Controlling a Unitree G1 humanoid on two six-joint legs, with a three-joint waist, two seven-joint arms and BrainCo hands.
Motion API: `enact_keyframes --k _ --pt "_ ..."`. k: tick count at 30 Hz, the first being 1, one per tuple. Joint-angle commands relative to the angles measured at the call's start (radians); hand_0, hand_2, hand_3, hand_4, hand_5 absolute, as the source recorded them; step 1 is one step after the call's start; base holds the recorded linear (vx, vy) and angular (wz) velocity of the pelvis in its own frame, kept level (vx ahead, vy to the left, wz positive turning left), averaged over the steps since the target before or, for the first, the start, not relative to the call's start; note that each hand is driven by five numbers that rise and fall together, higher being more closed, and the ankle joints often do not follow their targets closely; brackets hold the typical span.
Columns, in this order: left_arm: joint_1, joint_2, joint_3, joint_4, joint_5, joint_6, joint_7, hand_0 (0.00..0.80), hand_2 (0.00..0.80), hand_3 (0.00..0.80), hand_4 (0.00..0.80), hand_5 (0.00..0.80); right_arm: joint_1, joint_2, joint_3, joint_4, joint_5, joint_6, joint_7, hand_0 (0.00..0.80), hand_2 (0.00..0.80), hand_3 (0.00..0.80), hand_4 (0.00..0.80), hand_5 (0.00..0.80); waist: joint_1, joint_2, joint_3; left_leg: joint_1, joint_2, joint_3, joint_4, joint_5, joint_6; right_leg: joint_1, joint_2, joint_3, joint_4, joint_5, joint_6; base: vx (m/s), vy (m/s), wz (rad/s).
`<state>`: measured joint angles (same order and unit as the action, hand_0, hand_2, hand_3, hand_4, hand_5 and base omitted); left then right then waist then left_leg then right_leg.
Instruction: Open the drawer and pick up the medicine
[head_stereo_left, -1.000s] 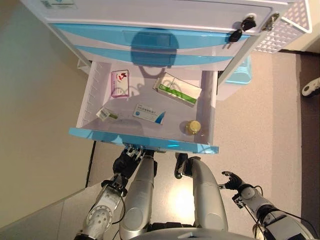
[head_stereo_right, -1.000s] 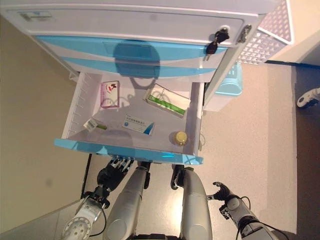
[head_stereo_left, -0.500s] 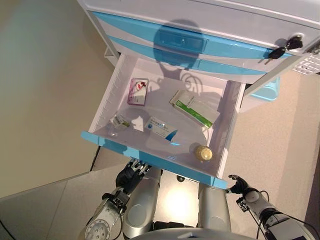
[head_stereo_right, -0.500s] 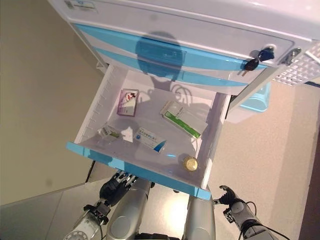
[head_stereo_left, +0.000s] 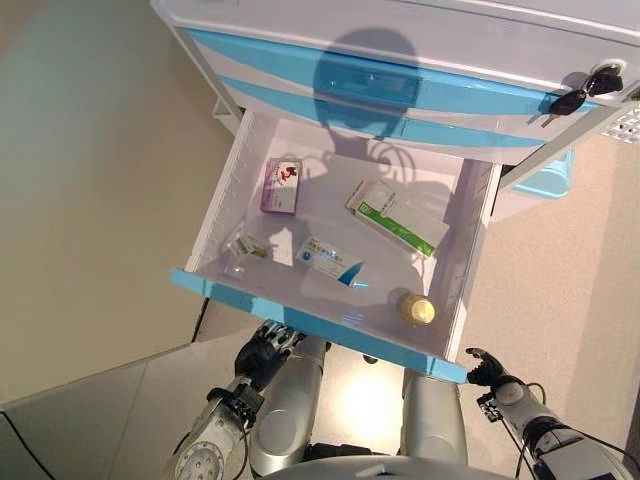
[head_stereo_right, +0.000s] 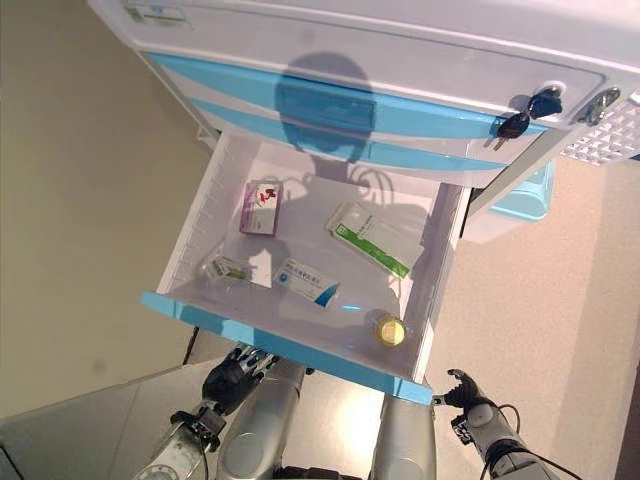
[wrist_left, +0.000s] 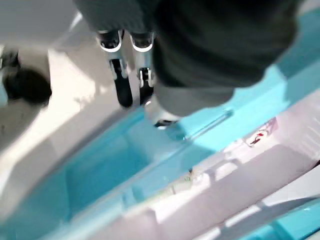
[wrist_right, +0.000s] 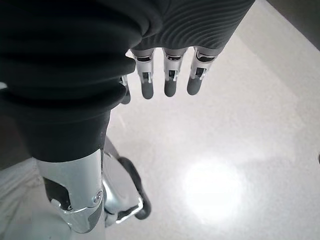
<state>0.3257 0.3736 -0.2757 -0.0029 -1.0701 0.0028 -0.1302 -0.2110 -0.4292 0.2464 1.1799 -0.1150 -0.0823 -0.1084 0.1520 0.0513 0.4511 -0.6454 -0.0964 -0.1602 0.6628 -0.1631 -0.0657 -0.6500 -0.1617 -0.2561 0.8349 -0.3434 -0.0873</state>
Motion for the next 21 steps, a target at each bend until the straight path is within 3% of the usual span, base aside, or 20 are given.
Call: enact_keyframes --k 1,13,21 --pt "0.098 0.109 0.249 0.044 0.101 -0.134 0.114 0.0 0.0 0.0 0.0 0.0 0.024 -0.054 0.018 0.003 0.051 0.003 -0.019 0.0 0.0 0.0 0.0 0.0 -0.024 -0.006 -0.047 -0.032 -0.063 0.087 0.012 -0.006 0.151 -0.011 -0.027 0.152 -0.035 0.148 0.132 0.019 0.051 -0.13" --pt "0.089 0.009 0.242 0.293 0.264 -0.082 0.171 0.0 0.0 0.0 0.0 0.0 0.027 -0.06 0.026 -0.033 0.06 0.012 -0.019 0.0 0.0 0.0 0.0 0.0 -0.051 -0.019 -0.054 -0.026 -0.05 0.124 0.023 -0.031 0.169 -0.024 -0.019 0.181 -0.031 0.155 0.134 0.024 0.045 -0.12" --pt "-0.065 -0.026 0.259 0.625 0.511 -0.085 0.208 0.0 0.0 0.0 0.0 0.0 0.021 -0.051 0.023 -0.045 0.091 -0.001 -0.026 0.0 0.0 0.0 0.0 0.0 -0.065 -0.035 -0.059 0.015 -0.035 0.133 -0.062 0.003 0.163 0.007 -0.003 0.183 -0.113 0.19 0.141 0.01 0.002 -0.08"
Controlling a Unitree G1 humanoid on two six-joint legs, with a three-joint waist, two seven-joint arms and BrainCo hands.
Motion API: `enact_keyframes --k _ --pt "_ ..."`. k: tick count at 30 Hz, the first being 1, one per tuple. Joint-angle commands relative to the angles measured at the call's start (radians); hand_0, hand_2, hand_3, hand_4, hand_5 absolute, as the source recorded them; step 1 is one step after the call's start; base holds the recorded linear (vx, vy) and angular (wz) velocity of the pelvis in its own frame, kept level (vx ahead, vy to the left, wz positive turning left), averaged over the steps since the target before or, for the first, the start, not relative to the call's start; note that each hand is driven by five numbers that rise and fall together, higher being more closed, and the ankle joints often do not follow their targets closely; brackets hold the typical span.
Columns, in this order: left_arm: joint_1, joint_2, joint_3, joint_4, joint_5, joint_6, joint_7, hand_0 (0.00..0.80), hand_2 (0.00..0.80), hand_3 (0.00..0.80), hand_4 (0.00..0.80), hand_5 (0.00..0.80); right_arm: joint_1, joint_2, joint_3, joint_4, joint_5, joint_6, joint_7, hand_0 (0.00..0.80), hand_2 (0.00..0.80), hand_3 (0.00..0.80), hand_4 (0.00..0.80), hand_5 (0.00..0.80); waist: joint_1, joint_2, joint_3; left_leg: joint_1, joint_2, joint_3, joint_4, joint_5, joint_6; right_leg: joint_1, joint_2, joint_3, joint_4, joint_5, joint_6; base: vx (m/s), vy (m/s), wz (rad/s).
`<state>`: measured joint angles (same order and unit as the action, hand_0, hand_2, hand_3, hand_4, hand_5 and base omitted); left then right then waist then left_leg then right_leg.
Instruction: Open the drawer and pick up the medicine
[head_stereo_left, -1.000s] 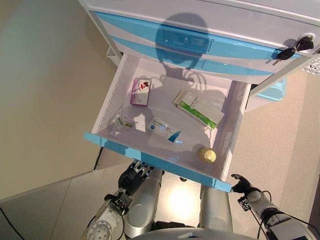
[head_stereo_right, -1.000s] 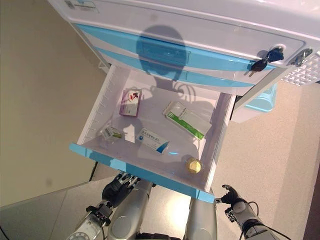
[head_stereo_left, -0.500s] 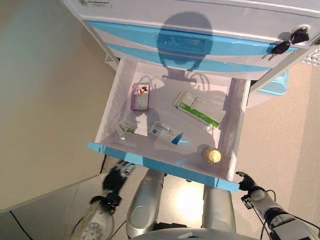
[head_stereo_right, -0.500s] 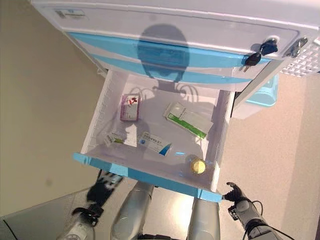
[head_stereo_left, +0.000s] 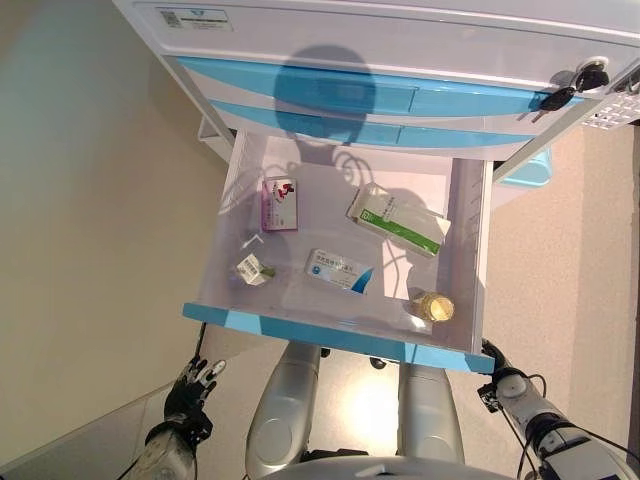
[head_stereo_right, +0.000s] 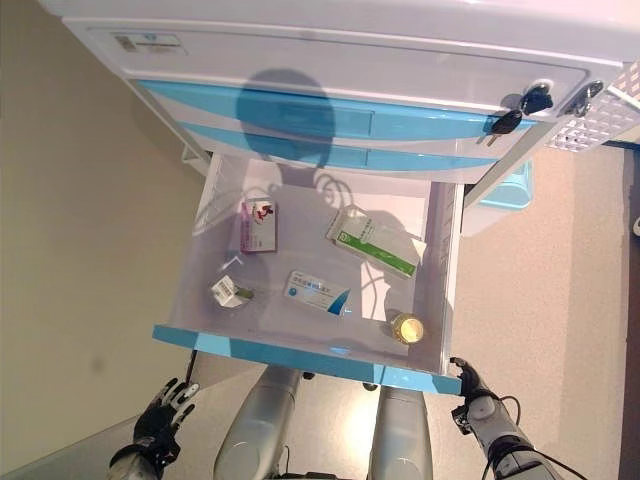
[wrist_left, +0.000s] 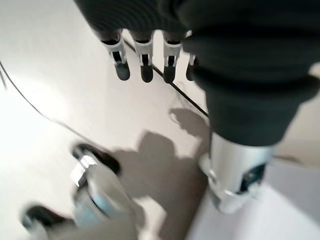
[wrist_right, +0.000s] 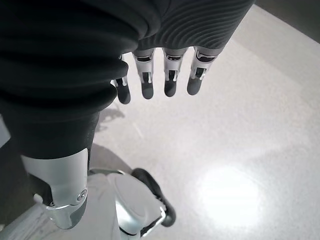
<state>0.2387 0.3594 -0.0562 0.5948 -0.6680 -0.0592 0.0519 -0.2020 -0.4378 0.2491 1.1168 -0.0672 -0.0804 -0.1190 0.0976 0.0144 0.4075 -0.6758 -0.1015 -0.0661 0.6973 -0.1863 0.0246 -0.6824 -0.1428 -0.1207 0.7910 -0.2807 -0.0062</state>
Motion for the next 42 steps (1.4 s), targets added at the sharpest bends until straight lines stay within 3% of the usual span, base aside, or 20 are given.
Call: enact_keyframes --k 1,5,11,18,22,24,33,38,42 --pt "-0.018 -0.011 0.033 0.096 0.151 -0.022 0.031 0.0 0.0 0.0 0.0 0.0 0.007 -0.039 0.018 0.025 0.052 -0.006 -0.02 0.0 0.0 0.0 0.0 0.0 -0.014 -0.002 -0.015 0.054 -0.026 0.042 -0.114 0.035 0.07 0.047 -0.019 0.049 -0.088 0.136 0.062 0.011 -0.003 -0.1" --pt "-0.146 -0.021 0.028 0.366 0.274 -0.019 0.035 0.0 0.0 0.0 0.0 0.0 -0.015 -0.027 0.002 0.052 0.086 -0.017 -0.03 0.0 0.0 0.0 0.0 0.0 -0.029 -0.017 -0.02 0.09 -0.012 0.056 -0.197 0.093 0.065 0.084 -0.007 0.044 -0.177 0.192 0.061 -0.032 -0.009 -0.17" --pt "-0.255 -0.016 0.009 0.596 0.481 -0.003 0.061 0.0 0.0 0.0 0.0 0.0 -0.031 -0.028 -0.035 0.067 0.122 -0.03 -0.044 0.0 0.0 0.0 0.0 0.0 -0.055 -0.053 -0.04 0.177 0.002 0.064 -0.306 0.13 0.043 0.173 0.019 0.05 -0.317 0.24 0.068 0.024 -0.034 -0.25" --pt "-0.289 -0.028 -0.025 0.642 0.576 -0.001 0.084 0.0 0.0 0.0 0.0 0.0 -0.027 -0.054 -0.073 0.056 0.129 -0.04 -0.067 0.0 0.0 0.0 0.0 0.0 -0.07 -0.072 -0.06 0.262 0.014 0.07 -0.404 0.163 0.027 0.255 0.041 0.057 -0.437 0.29 0.083 0.016 -0.042 -0.16" --pt "-0.301 -0.047 -0.041 0.66 0.628 0.003 0.091 0.0 0.0 0.0 0.0 0.0 0.006 -0.103 -0.121 -0.052 0.129 -0.047 -0.089 0.0 0.0 0.0 0.0 0.0 -0.087 -0.098 -0.08 0.344 0.029 0.087 -0.49 0.189 0.011 0.338 0.06 0.067 -0.558 0.341 0.101 -0.002 -0.057 -0.18" --pt "-0.297 -0.049 -0.036 0.661 0.63 0.005 0.09 0.0 0.0 0.0 0.0 0.0 0.029 -0.121 -0.136 -0.122 0.125 -0.051 -0.089 0.0 0.0 0.0 0.0 0.0 -0.09 -0.108 -0.09 0.372 0.036 0.096 -0.523 0.196 0.007 0.362 0.068 0.079 -0.604 0.361 0.11 0.001 -0.027 -0.24" --pt "-0.268 -0.061 0.074 0.706 0.654 0.019 0.087 0.0 0.0 0.0 0.0 0.0 0.226 -0.204 -0.263 -0.814 0.087 -0.12 -0.025 0.0 0.0 0.0 0.0 0.0 -0.106 -0.158 -0.156 0.461 0.061 0.161 -0.613 0.207 0.005 0.423 0.098 0.16 -0.724 0.422 0.136 0.018 0.0 -0.41" --pt "-0.242 -0.071 0.096 0.723 0.704 0.019 0.061 0.0 0.0 0.0 0.0 0.0 0.326 -0.267 -0.301 -1.14 0.068 -0.168 0.078 0.0 0.0 0.0 0.0 0.0 -0.106 -0.162 -0.182 0.489 0.06 0.166 -0.628 0.206 0.0 0.454 0.092 0.155 -0.746 0.422 0.138 0.034 0.008 -0.14" --pt "-0.235 -0.075 0.099 0.728 0.721 0.015 0.05 0.0 0.0 0.0 0.0 0.0 0.344 -0.328 -0.272 -1.289 0.062 -0.191 0.15 0.0 0.0 0.0 0.0 0.0 -0.099 -0.163 -0.191 0.5 0.06 0.164 -0.645 0.213 -0.006 0.469 0.085 0.14 -0.761 0.424 0.14 0.006 0.002 0.03"
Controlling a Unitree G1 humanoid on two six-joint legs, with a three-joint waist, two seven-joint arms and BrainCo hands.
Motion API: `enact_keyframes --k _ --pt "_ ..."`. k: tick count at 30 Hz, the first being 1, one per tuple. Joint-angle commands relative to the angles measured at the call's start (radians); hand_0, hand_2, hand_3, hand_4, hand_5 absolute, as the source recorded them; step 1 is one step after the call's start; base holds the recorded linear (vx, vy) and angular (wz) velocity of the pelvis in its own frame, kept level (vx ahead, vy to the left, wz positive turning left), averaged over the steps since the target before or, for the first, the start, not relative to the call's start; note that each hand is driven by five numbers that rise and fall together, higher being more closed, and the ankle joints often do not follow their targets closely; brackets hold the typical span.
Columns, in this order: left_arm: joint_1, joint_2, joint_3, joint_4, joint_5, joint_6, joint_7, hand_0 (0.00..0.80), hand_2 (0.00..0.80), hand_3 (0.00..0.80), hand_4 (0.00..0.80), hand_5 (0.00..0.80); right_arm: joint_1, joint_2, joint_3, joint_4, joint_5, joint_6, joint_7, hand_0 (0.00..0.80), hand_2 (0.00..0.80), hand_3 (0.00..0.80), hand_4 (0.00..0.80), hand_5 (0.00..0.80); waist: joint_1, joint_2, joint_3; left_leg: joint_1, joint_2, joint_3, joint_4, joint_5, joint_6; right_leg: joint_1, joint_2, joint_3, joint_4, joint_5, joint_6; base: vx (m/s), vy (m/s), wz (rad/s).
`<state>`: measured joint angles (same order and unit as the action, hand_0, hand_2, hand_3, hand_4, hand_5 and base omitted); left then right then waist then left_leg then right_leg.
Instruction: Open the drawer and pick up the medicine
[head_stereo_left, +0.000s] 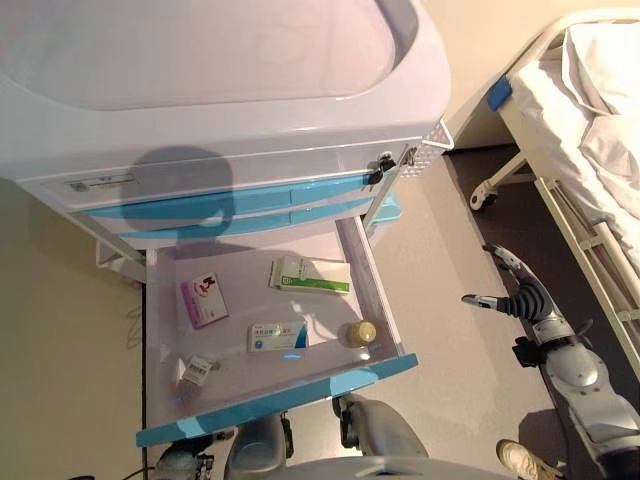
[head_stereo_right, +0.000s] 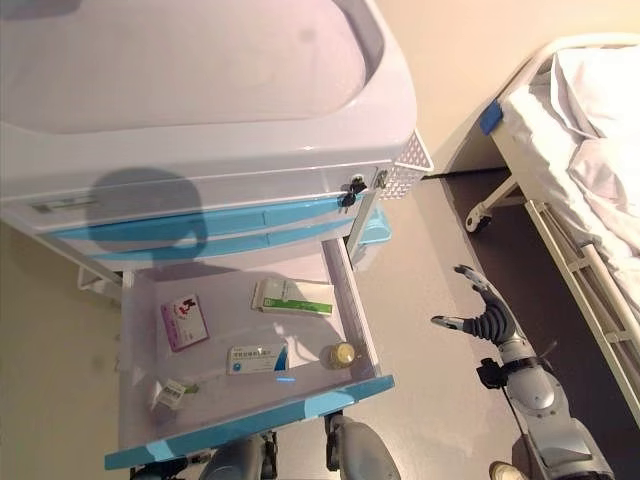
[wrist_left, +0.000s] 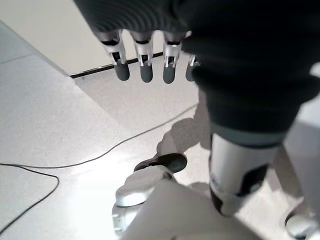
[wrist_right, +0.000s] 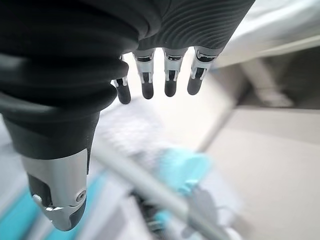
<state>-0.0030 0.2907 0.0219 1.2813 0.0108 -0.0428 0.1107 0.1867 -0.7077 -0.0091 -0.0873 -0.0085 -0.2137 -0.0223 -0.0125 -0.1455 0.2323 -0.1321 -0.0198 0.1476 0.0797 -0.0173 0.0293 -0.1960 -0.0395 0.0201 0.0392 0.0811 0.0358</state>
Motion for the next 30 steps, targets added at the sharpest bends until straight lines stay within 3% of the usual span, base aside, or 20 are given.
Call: enact_keyframes --k 1,6,9,11,14,30 --pt "0.009 -0.003 0.023 0.048 0.05 -0.002 -0.01 0.0 0.0 0.0 0.0 0.0 -0.058 -0.073 0.011 -0.103 0.015 -0.062 0.073 0.0 0.0 0.0 0.0 0.0 0.014 -0.004 -0.017 -0.04 -0.021 -0.054 -0.036 0.048 -0.012 -0.016 -0.019 -0.006 -0.013 0.063 0.098 0.006 -0.004 0.09" --pt "0.014 0.004 0.014 0.035 0.038 -0.007 -0.023 0.0 0.0 0.0 0.0 0.0 -0.141 -0.178 0.118 -0.182 0.016 -0.066 0.141 0.0 0.0 0.0 0.0 0.0 0.038 -0.002 -0.017 -0.038 -0.031 -0.075 -0.056 0.061 -0.012 -0.014 -0.027 -0.025 -0.014 0.065 0.097 -0.009 0.002 0.15" --pt "0.026 0.012 0.01 0.044 0.036 -0.007 -0.031 0.0 0.0 0.0 0.0 0.0 -0.266 -0.251 0.263 -0.202 0.033 -0.068 0.199 0.0 0.0 0.0 0.0 0.0 0.062 -0.001 -0.002 -0.041 -0.039 -0.096 -0.057 0.068 -0.011 -0.012 -0.033 -0.038 -0.007 0.063 0.095 -0.018 0.002 0.18" --pt "0.029 0.013 0.01 0.045 0.037 -0.006 -0.034 0.0 0.0 0.0 0.0 0.0 -0.294 -0.265 0.292 -0.199 0.035 -0.066 0.205 0.0 0.0 0.0 0.0 0.0 0.065 -0.001 0.001 -0.042 -0.04 -0.1 -0.057 0.069 -0.011 -0.012 -0.034 -0.041 -0.005 0.061 0.095 -0.019 -0.002 0.15" --pt "0.038 0.025 0.009 0.057 0.037 -0.003 -0.04 0.0 0.0 0.0 0.0 0.0 -0.424 -0.299 0.421 -0.152 0.004 -0.056 0.219 0.0 0.0 0.0 0.0 0.0 0.089 0.001 0.015 -0.052 -0.044 -0.118 -0.051 0.072 -0.01 -0.016 -0.04 -0.054 0.006 0.057 0.093 -0.02 -0.007 0.18" --pt "0.014 0.044 -0.022 0.034 0.006 -0.004 -0.032 0.0 0.0 0.0 0.0 0.0 -0.696 -0.214 0.708 0.083 -0.154 -0.006 0.245 0.0 0.0 0.0 0.0 0.0 0.142 0.015 0.077 -0.102 -0.054 -0.198 -0.032 0.096 -0.021 -0.037 -0.062 -0.147 0.061 0.02 0.079 -0.01 -0.023 0.24"
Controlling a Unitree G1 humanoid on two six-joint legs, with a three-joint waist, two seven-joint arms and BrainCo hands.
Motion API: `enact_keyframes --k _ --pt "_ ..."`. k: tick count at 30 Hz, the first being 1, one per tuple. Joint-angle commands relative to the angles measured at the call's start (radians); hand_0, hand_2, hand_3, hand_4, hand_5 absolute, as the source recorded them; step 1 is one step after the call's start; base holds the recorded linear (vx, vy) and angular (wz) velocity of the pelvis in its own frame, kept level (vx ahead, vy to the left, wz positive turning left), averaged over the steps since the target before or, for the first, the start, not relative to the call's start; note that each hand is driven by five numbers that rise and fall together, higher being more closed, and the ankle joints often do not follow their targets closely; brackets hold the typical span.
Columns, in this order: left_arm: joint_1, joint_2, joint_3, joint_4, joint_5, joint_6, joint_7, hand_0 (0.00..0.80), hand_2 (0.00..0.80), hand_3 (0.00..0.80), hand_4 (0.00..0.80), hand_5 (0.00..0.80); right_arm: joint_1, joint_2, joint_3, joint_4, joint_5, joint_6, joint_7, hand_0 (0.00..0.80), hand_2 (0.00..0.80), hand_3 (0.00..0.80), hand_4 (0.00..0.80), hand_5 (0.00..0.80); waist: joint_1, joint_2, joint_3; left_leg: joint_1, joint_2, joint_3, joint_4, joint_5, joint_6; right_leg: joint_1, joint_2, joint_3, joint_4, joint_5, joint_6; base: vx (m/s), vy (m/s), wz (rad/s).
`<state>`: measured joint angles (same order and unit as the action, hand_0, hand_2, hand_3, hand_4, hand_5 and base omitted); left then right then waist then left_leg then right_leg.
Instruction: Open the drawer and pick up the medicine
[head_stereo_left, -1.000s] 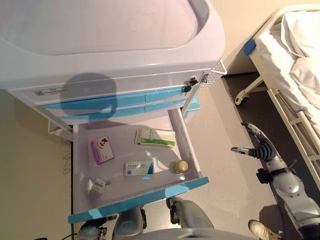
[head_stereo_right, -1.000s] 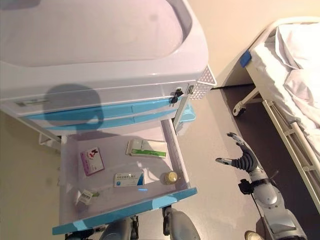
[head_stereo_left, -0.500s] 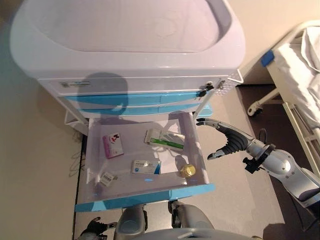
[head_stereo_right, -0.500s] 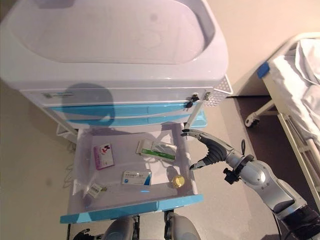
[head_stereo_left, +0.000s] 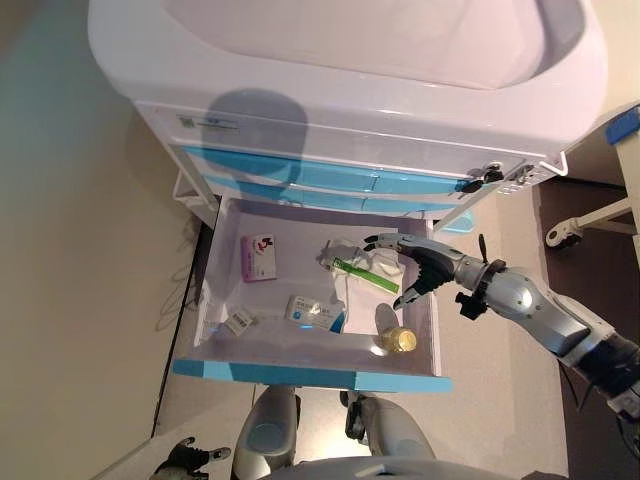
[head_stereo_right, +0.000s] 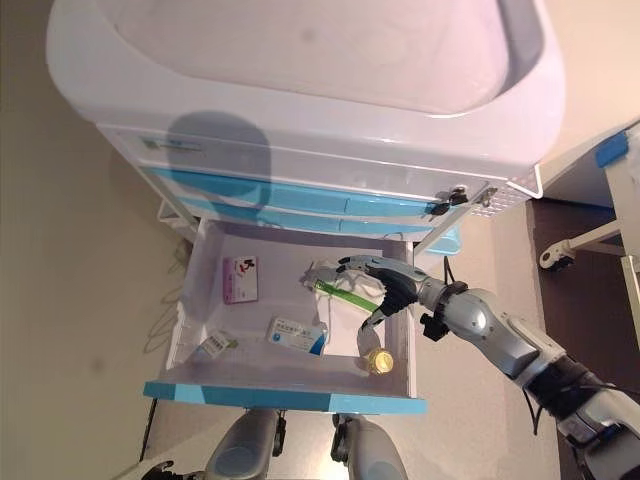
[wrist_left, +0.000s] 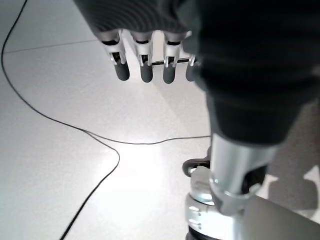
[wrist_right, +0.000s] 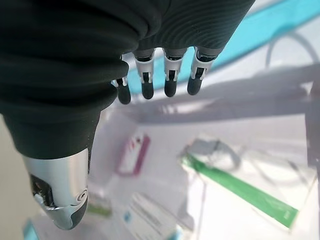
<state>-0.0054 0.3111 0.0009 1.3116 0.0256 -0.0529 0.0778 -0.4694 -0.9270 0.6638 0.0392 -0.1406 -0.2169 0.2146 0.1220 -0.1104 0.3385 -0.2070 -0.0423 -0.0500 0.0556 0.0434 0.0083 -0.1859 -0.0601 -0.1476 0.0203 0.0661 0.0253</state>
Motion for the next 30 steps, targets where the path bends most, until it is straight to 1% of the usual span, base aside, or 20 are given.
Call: enact_keyframes --k 1,3,6,10,13,16,20,22,24,30 --pt "0.015 0.024 -0.004 0.004 -0.009 0.006 0.0 0.0 0.0 0.0 0.0 0.0 -0.052 0.012 0.052 -0.025 -0.025 -0.004 0.011 0.0 0.0 0.0 0.0 0.0 0.009 -0.02 -0.028 -0.029 -0.032 -0.002 -0.009 0.036 0.0 -0.048 -0.041 0.02 0.079 0.035 0.09 0.005 -0.018 0.25" --pt "0.011 0.027 -0.008 0.004 -0.012 0.007 -0.002 0.0 0.0 0.0 0.0 0.0 -0.087 0.02 0.103 -0.001 -0.048 -0.001 0.031 0.0 0.0 0.0 0.0 0.0 0.013 -0.02 -0.027 -0.032 -0.031 -0.002 -0.008 0.036 -0.002 -0.049 -0.041 0.017 0.078 0.036 0.091 0.004 -0.013 0.09" --pt "0.006 0.03 -0.012 0.004 -0.015 0.006 -0.001 0.0 0.0 0.0 0.0 0.0 -0.106 0.043 0.136 0.025 -0.053 0.003 0.046 0.0 0.0 0.0 0.0 0.0 0.015 -0.021 -0.027 -0.035 -0.027 -0.003 -0.008 0.037 -0.004 -0.052 -0.041 0.016 0.074 0.037 0.09 0.0 0.0 0.0" --pt "-0.003 0.03 -0.023 -0.002 -0.022 0.006 -0.003 0.0 0.0 0.0 0.0 0.0 -0.114 0.068 0.164 0.06 -0.057 0.012 0.063 0.0 0.0 0.0 0.0 0.0 0.017 -0.017 -0.026 -0.041 -0.024 -0.003 -0.012 0.04 -0.006 -0.055 -0.039 0.015 0.069 0.038 0.089 0.0 0.0 0.0" --pt "-0.002 0.03 -0.025 -0.005 -0.023 0.005 -0.002 0.0 0.0 0.0 0.0 0.0 -0.113 0.066 0.169 0.057 -0.049 0.013 0.077 0.0 0.0 0.0 0.0 0.0 0.018 -0.016 -0.025 -0.042 -0.023 -0.004 -0.015 0.042 -0.007 -0.057 -0.038 0.014 0.068 0.038 0.089 0.0 0.0 0.0" --pt "-0.003 0.032 -0.026 -0.005 -0.022 0.003 -0.007 0.0 0.0 0.0 0.0 0.0 -0.113 0.045 0.175 0.03 -0.007 0.014 0.11 0.0 0.0 0.0 0.0 0.0 0.016 -0.014 -0.025 -0.04 -0.022 -0.007 -0.02 0.044 -0.008 -0.057 -0.037 0.011 0.067 0.037 0.088 0.0 0.0 0.0" --pt "-0.003 0.037 -0.023 -0.004 -0.017 0.0 -0.019 0.0 0.0 0.0 0.0 0.0 -0.129 -0.013 0.188 -0.024 0.048 0.019 0.161 0.0 0.0 0.0 0.0 0.0 0.015 -0.015 -0.027 -0.037 -0.02 -0.008 -0.023 0.044 -0.01 -0.054 -0.036 0.009 0.066 0.036 0.088 0.0 0.0 0.0" --pt "-0.003 0.037 -0.022 -0.004 -0.016 -0.001 -0.022 0.0 0.0 0.0 0.0 0.0 -0.126 -0.025 0.191 -0.032 0.059 0.018 0.171 0.0 0.0 0.0 0.0 0.0 0.015 -0.015 -0.028 -0.036 -0.02 -0.009 -0.023 0.045 -0.011 -0.053 -0.036 0.009 0.065 0.036 0.088 0.0 0.0 0.0" --pt "0.0 0.041 -0.019 -0.004 -0.013 -0.002 -0.03 0.0 0.0 0.0 0.0 0.0 -0.117 -0.074 0.186 -0.073 0.096 0.024 0.2 0.0 0.0 0.0 0.0 0.0 0.011 -0.017 -0.032 -0.034 -0.018 -0.011 -0.023 0.047 -0.013 -0.052 -0.036 0.007 0.065 0.035 0.087 0.0 0.0 0.0" --pt "0.002 0.048 -0.02 -0.001 0.005 -0.002 -0.045 0.0 0.0 0.0 0.0 0.0 -0.084 -0.129 0.185 -0.093 0.099 0.021 0.23 0.0 0.0 0.0 0.0 0.0 0.0 -0.02 -0.045 -0.028 -0.017 -0.006 -0.021 0.039 -0.014 -0.048 -0.034 0.013 0.065 0.033 0.088 0.0 0.0 0.0"
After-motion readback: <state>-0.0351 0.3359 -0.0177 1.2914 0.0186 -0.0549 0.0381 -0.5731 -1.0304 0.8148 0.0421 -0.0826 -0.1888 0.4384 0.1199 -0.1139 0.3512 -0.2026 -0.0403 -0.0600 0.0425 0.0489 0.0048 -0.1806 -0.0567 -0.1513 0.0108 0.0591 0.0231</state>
